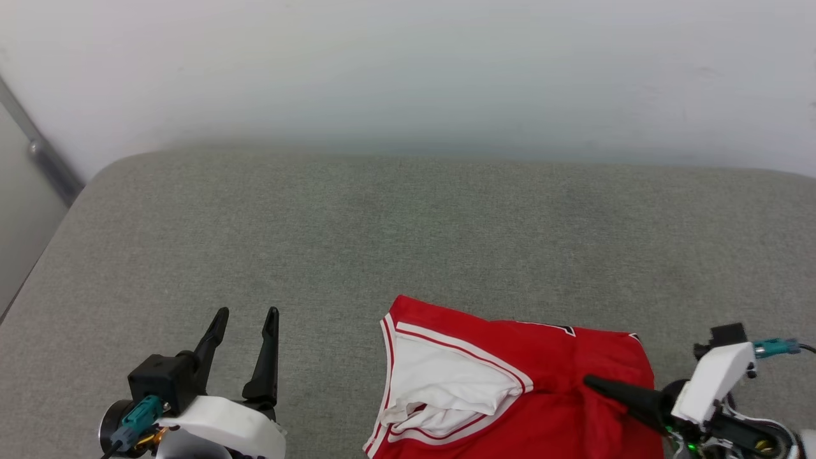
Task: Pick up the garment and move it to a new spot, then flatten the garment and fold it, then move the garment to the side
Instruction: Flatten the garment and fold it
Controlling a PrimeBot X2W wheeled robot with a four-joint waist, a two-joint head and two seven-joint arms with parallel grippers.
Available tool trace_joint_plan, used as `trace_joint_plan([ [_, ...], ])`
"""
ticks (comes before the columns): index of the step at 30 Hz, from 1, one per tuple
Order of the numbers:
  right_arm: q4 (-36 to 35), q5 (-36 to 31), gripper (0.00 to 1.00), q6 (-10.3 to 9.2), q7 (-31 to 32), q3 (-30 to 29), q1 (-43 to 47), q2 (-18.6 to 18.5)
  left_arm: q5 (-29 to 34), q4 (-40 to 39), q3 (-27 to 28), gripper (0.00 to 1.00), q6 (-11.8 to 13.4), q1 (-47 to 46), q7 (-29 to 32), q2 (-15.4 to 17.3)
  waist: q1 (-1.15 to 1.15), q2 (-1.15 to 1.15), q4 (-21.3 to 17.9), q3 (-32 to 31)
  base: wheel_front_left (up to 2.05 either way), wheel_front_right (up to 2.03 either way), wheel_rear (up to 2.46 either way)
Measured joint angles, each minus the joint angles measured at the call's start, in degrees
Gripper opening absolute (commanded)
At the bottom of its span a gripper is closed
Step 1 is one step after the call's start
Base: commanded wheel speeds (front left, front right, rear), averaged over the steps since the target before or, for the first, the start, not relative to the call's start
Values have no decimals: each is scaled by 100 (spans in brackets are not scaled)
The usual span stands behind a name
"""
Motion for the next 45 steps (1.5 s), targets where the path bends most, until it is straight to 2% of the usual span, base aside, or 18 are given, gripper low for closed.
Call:
trace_joint_plan([
  [4,358,902,0,0,-601,1070,-64,-1,36,23,-75,100,-54,-102,26,-13,0,0,144,34,0,0,0],
  [9,639,1706,0,0,-1537,2386,-385,3,59,64,-189,100,-116,-281,58,-78,0,0,349,141,0,0,0],
  [12,789,1994,0,0,-1994,3049,-565,8,76,103,-227,100,-158,-374,60,-121,0,0,475,217,0,0,0],
  [15,1055,1976,0,0,-2450,3519,-759,11,84,163,-246,100,-189,-426,45,-160,0,0,579,286,0,0,0],
  [16,1151,1945,23,0,-2597,3622,-800,11,84,175,-244,100,-189,-434,32,-168,0,0,604,305,0,0,0],
  [17,1235,1914,69,0,-2732,3724,-840,11,84,191,-244,100,-190,-439,19,-175,0,0,626,319,0,0,0],
  [18,1291,1898,100,0,-2831,3817,-883,10,84,208,-244,100,-191,-439,3,-177,0,0,641,331,0,0,0],
  [23,1396,1713,100,0,-3107,4195,-1055,9,82,275,-218,100,-181,-439,-54,-198,0,0,614,352,0,0,0],
  [27,1114,1379,100,0,-3262,4481,-1259,-85,81,320,-215,100,-153,-432,-82,-227,0,0,513,317,0,0,0],
  [32,620,493,100,0,-3802,4883,-1386,-619,76,350,-218,100,-122,-421,-108,-270,0,0,370,250,0,0,0],
  [34,575,-105,100,0,-4232,4909,-1422,-900,75,357,-209,100,-100,-400,-121,-283,0,0,310,222,0,0,0],
  [39,683,-1756,100,0,-5190,4384,-1354,-1484,44,375,-153,100,-42,-328,-156,-283,0,0,142,164,0,0,0],
  [45,404,-3053,100,0,-5844,2919,-592,-1580,35,413,-57,100,5,-242,-200,-281,0,0,-79,96,0,0,0],
])
